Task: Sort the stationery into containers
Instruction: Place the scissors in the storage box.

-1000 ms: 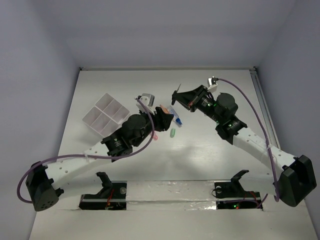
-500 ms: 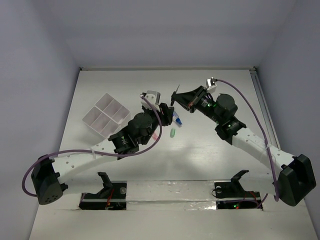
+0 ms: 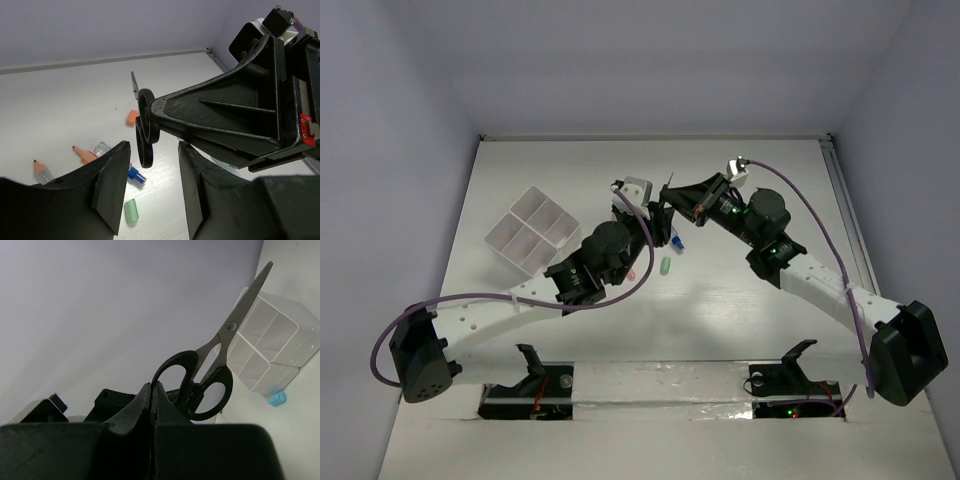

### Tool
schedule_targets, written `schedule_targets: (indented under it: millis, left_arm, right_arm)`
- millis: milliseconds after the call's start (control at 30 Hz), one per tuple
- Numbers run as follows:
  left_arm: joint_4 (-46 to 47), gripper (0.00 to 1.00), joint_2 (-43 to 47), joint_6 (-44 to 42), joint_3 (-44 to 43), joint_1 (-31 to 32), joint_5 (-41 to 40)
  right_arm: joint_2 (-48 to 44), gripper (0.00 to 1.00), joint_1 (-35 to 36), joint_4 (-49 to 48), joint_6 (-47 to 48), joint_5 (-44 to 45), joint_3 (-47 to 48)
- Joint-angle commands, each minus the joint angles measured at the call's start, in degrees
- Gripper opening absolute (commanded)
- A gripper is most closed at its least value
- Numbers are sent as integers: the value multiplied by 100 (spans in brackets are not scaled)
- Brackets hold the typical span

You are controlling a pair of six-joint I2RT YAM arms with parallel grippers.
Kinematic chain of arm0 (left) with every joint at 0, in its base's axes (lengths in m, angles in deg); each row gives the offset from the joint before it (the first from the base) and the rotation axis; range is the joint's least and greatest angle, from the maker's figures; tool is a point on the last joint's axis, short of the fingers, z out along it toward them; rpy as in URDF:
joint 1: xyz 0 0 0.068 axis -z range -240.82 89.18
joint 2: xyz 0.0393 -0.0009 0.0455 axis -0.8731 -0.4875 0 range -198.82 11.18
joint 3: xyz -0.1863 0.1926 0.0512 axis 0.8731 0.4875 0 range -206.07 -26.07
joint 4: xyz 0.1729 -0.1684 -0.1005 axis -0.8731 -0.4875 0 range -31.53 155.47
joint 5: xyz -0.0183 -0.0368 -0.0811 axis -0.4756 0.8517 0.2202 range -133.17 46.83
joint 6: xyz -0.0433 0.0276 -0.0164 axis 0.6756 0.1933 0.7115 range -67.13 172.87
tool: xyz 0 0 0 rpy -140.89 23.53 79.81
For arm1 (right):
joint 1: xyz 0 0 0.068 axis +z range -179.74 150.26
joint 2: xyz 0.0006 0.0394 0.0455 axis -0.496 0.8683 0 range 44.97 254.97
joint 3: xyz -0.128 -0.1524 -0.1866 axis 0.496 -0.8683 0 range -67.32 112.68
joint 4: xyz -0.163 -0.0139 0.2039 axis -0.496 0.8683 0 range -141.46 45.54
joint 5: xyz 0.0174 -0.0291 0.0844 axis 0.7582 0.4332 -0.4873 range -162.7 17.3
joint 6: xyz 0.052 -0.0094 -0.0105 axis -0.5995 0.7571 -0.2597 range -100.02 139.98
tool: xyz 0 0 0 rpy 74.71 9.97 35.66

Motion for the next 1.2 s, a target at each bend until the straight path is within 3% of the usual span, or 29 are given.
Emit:
schedule_targets:
  millis: [0, 67, 133, 300, 400, 467, 500, 533, 600, 633, 733, 833, 1000, 1167]
  left_arm:
    - [249, 40, -56, -127, -299, 24, -34]
    - [178, 33, -74, -127, -316, 24, -69]
    - [65, 14, -100, -144, -351, 24, -131]
    - [-33, 0, -48, -188, -448, 24, -279]
    - [-156, 0, 40, -180, -474, 24, -394]
    - [-261, 0, 137, -197, -483, 24, -394]
    - [-331, 0, 172, -215, -544, 24, -447]
    - [-549, 0, 207, -241, -580, 24, -456]
    - [-866, 0, 225, -320, -754, 24, -438]
    - [-1277, 0, 242, -294, -808, 24, -447]
    - [-1989, 0, 513, -57, -852, -177, -421]
    - [-2831, 0, 769, 232, -870, -476, -429]
    - [-4407, 0, 1288, 514, -1325, -1231, -255]
    - [-6227, 0, 982, 533, -1731, -2582, 150]
  right_arm:
    - [27, 0, 54, -604, -186, -245, 4]
    - [27, 0, 54, -683, -238, -254, -31]
    - [10, 0, 54, -832, -291, -263, -66]
    - [-17, 0, 54, -824, -300, -272, -31]
    - [-52, 0, 54, -780, -274, -246, -57]
    - [-113, 6, 54, -754, -230, -210, -92]
    - [-122, 13, 54, -719, -117, -262, -93]
    - [-131, 31, 54, -675, -20, -333, -75]
    - [-166, 45, 54, -456, 225, -577, -40]
    - [-192, 56, -16, -350, 305, -658, -14]
    - [-368, 72, -209, -16, 560, -895, -92]
    - [-693, 80, -482, 449, 938, -1036, -154]
    - [-1281, 82, -667, 1896, 2419, -827, -207]
    - [-1291, 82, -667, 2367, 3259, -589, -584]
